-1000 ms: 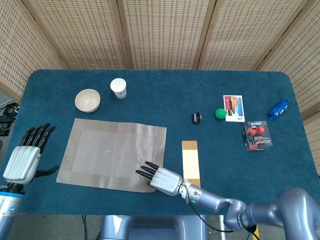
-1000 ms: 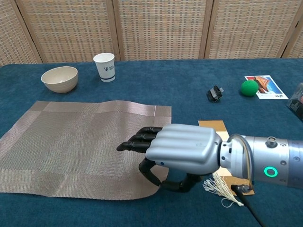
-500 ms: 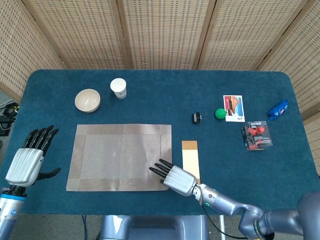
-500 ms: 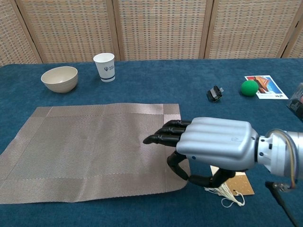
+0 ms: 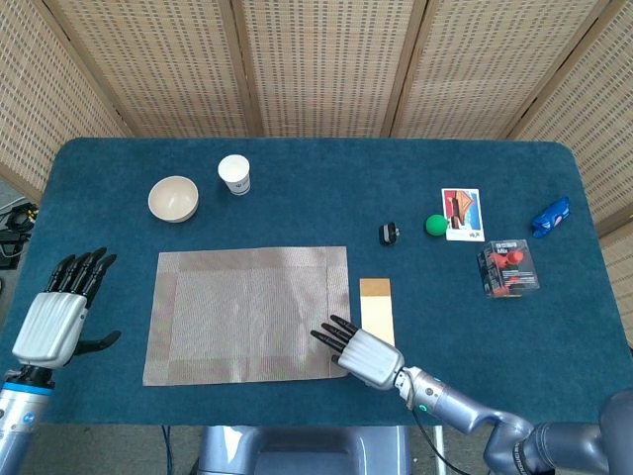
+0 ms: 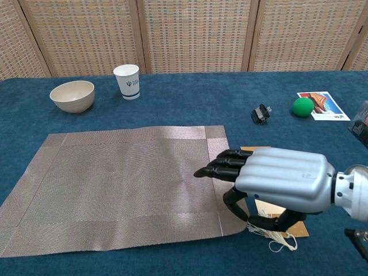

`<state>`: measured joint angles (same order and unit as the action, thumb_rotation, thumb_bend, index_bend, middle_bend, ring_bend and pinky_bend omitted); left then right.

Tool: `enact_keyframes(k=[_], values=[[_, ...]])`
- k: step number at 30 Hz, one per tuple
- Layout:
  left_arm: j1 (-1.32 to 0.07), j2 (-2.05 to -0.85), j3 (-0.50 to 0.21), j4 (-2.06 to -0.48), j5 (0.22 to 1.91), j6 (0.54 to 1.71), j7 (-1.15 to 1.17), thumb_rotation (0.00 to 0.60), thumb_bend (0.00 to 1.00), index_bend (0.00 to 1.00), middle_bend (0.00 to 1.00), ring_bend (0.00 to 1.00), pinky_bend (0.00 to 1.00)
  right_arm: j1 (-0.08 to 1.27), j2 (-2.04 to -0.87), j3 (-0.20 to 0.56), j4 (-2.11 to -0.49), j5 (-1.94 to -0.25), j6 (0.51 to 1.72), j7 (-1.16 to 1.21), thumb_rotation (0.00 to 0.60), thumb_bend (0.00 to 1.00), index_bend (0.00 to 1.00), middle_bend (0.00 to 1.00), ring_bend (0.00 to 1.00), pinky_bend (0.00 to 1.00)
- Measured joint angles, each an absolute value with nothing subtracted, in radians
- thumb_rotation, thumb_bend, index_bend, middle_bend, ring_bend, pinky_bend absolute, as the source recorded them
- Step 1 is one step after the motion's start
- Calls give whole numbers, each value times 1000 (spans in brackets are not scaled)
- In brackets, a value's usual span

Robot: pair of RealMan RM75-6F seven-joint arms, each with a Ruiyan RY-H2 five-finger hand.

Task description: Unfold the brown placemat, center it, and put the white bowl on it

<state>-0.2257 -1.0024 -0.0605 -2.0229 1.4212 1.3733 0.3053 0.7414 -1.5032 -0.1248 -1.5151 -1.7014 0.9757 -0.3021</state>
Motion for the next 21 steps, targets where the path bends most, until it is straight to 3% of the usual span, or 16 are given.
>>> enact_keyframes(k=[21], values=[[-230, -1012, -60, -2023, 1413, 1367, 327, 600, 0, 0, 0, 0, 0, 659, -1458, -112, -1442, -1680, 1069, -270, 600, 654, 782, 40, 0, 0]])
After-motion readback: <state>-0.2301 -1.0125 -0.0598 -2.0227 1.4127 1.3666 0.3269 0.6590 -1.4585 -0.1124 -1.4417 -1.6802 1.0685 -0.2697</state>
